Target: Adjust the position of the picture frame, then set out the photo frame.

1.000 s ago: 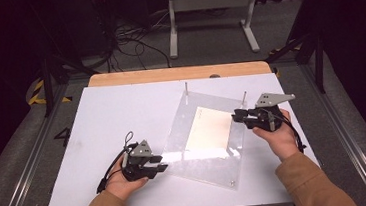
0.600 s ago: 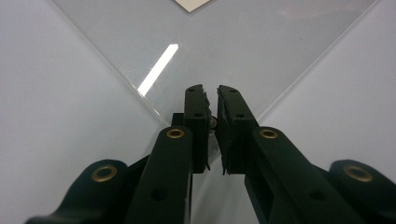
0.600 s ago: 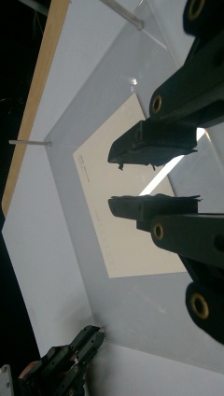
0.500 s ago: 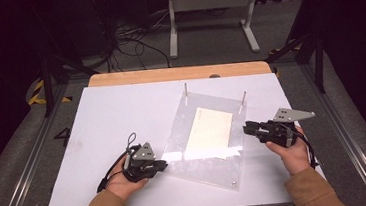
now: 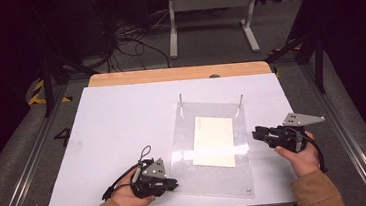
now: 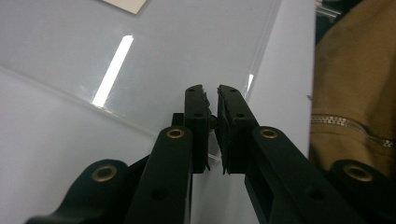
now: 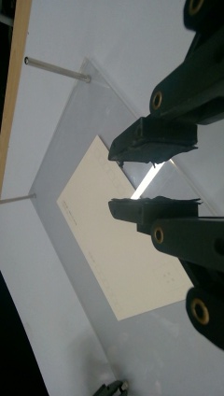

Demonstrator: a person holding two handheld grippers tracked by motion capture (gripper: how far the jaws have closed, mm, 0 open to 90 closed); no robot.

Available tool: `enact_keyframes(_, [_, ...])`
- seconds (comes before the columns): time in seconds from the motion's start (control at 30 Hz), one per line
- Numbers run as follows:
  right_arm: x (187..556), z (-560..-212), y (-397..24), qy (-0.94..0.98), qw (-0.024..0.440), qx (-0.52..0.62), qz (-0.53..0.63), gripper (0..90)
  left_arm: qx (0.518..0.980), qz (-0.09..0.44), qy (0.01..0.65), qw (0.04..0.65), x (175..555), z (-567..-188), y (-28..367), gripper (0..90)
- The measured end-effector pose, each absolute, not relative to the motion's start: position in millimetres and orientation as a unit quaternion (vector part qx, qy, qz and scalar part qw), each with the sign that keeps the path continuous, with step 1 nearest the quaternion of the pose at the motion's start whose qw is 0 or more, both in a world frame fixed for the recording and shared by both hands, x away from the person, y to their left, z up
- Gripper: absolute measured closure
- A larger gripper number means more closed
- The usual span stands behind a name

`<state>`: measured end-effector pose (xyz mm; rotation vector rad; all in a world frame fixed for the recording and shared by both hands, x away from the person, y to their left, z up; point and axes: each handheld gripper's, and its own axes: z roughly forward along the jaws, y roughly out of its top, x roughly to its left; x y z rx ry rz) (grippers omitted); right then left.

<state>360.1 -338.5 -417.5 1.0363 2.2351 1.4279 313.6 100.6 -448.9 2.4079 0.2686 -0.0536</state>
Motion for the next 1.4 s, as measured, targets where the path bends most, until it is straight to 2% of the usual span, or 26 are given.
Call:
enact_keyframes(0.23, [360.4, -424.8, -331.5, 0.813, 0.159, 0.362, 0.428, 67.2, 0.933, -0.047, 0.066, 0.352, 299.5, -449.2, 82.2, 83.0])
enact_keyframes(0.5, [363.0, -427.6, -332.4, 0.815, 0.157, 0.369, 0.419, 66.9, 0.926, -0.073, 0.072, 0.363, 304.7, -451.5, 84.9, 82.1])
enact_keyframes(0.6, [366.7, -426.7, -330.8, 0.812, 0.158, 0.370, 0.423, 66.9, 0.919, -0.072, 0.083, 0.379, 306.7, -449.0, 88.5, 74.9])
enact_keyframes(0.7, [368.3, -426.3, -328.5, 0.812, 0.160, 0.369, 0.423, 67.0, 0.898, -0.051, 0.114, 0.422, 312.2, -441.6, 100.2, 69.9])
enact_keyframes(0.97, [366.2, -419.0, -330.4, 0.790, 0.156, 0.381, 0.455, 61.8, 0.855, 0.024, 0.211, 0.474, 328.7, -430.7, 127.2, 55.3])
enact_keyframes(1.17, [368.3, -416.6, -330.9, 0.776, 0.169, 0.379, 0.476, 53.1, 0.830, 0.082, 0.256, 0.489, 344.3, -419.0, 132.9, 35.5])
enact_keyframes(1.27, [374.2, -413.0, -327.8, 0.782, 0.192, 0.372, 0.462, 52.9, 0.822, 0.094, 0.271, 0.492, 344.5, -415.9, 134.9, 34.2])
enact_keyframes(1.4, [386.3, -406.6, -324.2, 0.782, 0.198, 0.376, 0.455, 52.9, 0.819, 0.100, 0.276, 0.493, 343.5, -416.5, 138.7, 34.2])
